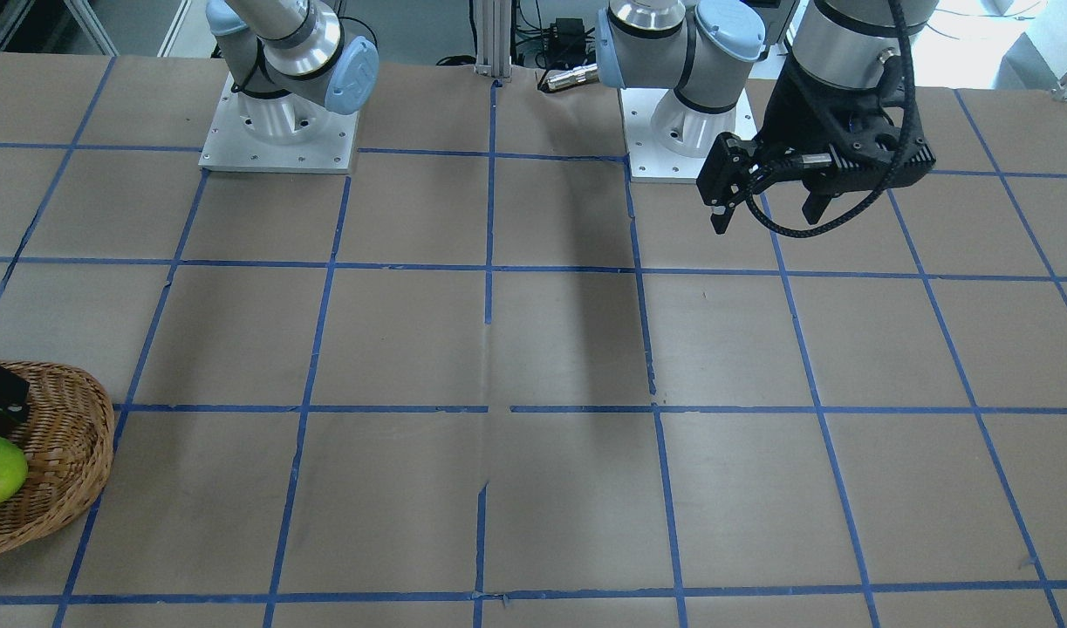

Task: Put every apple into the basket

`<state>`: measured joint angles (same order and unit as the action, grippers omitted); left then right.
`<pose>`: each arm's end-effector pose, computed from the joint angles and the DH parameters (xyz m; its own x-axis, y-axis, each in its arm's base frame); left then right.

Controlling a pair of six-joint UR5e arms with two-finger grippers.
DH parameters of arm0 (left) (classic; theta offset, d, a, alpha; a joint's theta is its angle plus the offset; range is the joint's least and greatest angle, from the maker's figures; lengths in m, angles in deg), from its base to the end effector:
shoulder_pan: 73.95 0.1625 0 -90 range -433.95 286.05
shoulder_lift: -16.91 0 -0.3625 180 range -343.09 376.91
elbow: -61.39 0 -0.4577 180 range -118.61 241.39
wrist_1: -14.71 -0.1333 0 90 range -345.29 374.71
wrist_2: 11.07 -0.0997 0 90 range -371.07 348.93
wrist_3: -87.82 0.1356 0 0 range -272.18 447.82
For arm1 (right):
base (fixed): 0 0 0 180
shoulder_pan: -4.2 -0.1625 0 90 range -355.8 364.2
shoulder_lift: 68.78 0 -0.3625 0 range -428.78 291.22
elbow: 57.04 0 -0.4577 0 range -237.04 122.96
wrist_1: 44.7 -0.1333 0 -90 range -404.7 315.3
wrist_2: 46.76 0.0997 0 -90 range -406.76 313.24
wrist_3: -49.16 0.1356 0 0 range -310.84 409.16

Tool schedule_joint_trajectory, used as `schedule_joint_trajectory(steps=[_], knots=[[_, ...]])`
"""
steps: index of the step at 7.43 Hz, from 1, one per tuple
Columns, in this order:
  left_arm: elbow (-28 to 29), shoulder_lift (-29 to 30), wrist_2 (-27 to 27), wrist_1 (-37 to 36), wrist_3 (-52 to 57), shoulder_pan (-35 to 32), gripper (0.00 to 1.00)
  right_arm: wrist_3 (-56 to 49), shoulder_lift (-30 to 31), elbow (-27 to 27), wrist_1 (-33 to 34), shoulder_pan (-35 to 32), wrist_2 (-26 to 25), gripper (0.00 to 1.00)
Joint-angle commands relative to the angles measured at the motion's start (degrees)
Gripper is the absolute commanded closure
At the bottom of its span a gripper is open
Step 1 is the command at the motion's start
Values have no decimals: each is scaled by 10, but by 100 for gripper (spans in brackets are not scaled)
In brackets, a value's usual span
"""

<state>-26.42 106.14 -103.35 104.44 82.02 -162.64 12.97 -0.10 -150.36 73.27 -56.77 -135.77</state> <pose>-0.1151 -0.5622 0.4189 -0.9915 -0.1258 -0.0338 -0.1237 0.9905 -0.0601 -0.1994 -0.6387 0.1798 -0.9920 -0.1245 0.0204 -0.1255 0.9904 -0.0571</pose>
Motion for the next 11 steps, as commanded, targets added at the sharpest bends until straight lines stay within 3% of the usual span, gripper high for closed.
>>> schedule_joint_trajectory(steps=[1,4,7,11], knots=[[-1,0,-1,1,0,0,0,75,105,5,-111,-51,14,0],[-1,2,2,1,0,-1,0,301,205,50,-305,-170,13,0],[-1,2,3,0,-1,-1,0,414,223,46,-311,-262,12,0],[0,2,2,-1,0,-1,0,405,220,46,-307,-268,8,0]])
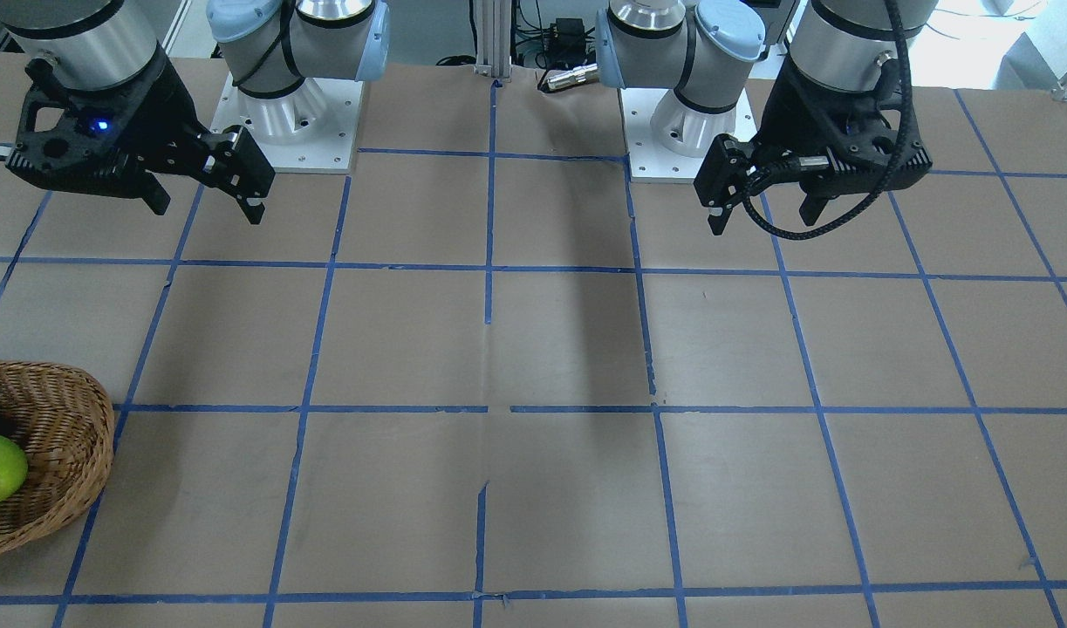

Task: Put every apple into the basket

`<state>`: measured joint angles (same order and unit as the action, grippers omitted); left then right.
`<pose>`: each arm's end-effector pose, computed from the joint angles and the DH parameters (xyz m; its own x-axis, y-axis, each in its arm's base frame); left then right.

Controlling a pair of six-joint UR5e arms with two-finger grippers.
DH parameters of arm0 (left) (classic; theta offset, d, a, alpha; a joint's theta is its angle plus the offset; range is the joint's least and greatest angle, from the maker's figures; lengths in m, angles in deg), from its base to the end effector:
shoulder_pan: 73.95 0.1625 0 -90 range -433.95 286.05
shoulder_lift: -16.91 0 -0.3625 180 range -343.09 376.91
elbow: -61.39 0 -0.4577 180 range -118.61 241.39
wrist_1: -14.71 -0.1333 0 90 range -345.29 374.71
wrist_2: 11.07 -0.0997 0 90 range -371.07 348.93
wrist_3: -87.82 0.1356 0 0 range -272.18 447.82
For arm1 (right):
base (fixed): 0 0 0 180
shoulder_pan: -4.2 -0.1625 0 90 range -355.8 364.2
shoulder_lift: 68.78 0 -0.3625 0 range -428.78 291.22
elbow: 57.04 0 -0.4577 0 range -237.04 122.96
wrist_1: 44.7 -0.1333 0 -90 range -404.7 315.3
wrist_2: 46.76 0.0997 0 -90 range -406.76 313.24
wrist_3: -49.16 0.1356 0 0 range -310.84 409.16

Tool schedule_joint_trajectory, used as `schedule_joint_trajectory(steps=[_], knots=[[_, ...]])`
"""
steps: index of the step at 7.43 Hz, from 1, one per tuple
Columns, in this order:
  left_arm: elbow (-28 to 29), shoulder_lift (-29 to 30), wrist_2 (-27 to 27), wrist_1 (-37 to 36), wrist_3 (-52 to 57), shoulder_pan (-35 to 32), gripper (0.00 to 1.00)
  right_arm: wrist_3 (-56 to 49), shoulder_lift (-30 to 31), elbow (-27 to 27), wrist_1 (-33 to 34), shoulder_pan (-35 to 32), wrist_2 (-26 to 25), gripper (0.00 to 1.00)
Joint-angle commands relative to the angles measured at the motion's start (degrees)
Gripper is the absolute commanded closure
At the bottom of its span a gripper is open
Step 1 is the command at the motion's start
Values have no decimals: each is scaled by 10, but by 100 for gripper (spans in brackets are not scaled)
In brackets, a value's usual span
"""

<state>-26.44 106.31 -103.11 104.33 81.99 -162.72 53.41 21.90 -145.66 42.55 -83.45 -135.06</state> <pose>-0.1164 -0.5630 0.4173 -0.9917 -0.1247 -0.0298 -0.1228 0.9907 -0.0583 0.1146 -0.5563 0.4047 -0.9929 0.1153 -0.0287 0.1149 0.9933 0.0142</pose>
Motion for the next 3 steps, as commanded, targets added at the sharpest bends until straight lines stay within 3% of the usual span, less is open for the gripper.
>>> schedule_joint_trajectory(steps=[1,3], knots=[[0,1,0,0,-1,0,0,1,1,-2,0,-1,-2,0],[0,0,0,0,-1,0,0,-1,1,-2,0,-1,-13,0]])
